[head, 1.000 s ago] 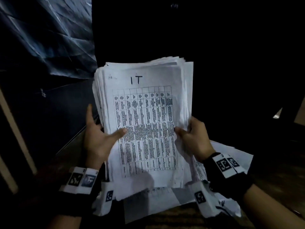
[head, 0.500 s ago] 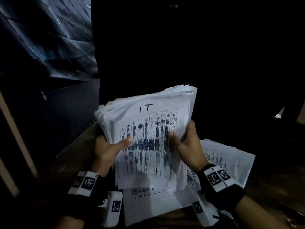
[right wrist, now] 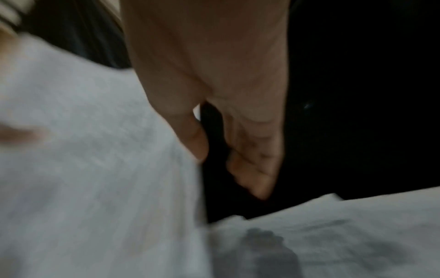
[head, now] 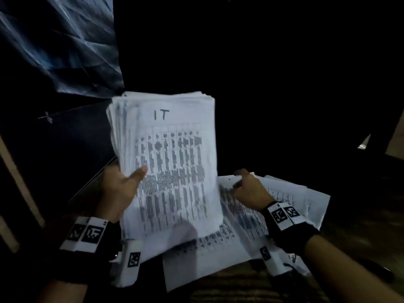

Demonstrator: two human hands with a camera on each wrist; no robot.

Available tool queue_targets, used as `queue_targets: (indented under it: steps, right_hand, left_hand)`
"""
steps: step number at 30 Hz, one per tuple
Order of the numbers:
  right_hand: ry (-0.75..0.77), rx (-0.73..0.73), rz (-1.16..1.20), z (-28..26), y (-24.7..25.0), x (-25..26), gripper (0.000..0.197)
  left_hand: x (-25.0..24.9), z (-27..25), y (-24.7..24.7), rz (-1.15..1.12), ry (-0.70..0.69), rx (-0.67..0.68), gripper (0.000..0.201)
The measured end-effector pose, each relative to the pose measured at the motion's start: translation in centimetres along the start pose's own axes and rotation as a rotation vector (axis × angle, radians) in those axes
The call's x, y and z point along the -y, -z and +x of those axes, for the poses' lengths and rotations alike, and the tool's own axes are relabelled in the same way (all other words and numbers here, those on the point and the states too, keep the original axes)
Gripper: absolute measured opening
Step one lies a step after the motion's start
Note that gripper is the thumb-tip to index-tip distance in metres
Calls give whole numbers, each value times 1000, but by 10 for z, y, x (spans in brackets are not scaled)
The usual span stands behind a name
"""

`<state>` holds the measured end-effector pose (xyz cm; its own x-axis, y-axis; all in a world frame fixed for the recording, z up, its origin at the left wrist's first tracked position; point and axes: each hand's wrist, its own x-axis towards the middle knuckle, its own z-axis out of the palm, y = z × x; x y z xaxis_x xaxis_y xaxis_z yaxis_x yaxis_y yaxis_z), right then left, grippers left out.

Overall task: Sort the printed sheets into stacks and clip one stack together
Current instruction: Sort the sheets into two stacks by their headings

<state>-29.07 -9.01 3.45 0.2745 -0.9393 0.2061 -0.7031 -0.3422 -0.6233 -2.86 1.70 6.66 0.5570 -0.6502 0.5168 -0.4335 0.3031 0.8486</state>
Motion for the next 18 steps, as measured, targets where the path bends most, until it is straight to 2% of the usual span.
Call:
queue_targets:
  steps: [3,5,7,10,11,15,18]
  right_hand:
    - [-142,205,-351,6,-3,-22,34]
    - [-147,301,-366,5,-11,-24,41]
    - [-95,307,-297,3,-23,-20,44]
    - [-16,421,-382,-3,-48,-11,32]
    - [-6,401,-353,-3,-54,-12,26]
    - [-172,256,-101,5,-51,-26,21]
    - [-242,105,-76,15,-22,-43,29]
  left_hand:
    - [-11,13,16,18,-78,-107,28]
    - [-16,18,21,33,-115,-158,29]
    - [-18,18,21,51,-123,-203,31]
    - [-20,14,17,39,-105,-223,37]
    - [-20,14,17,39,-89,-231,38]
    - [-22,11,15,-50,-37,-265,48]
    - [-23,12,21,-84,33,-290,56]
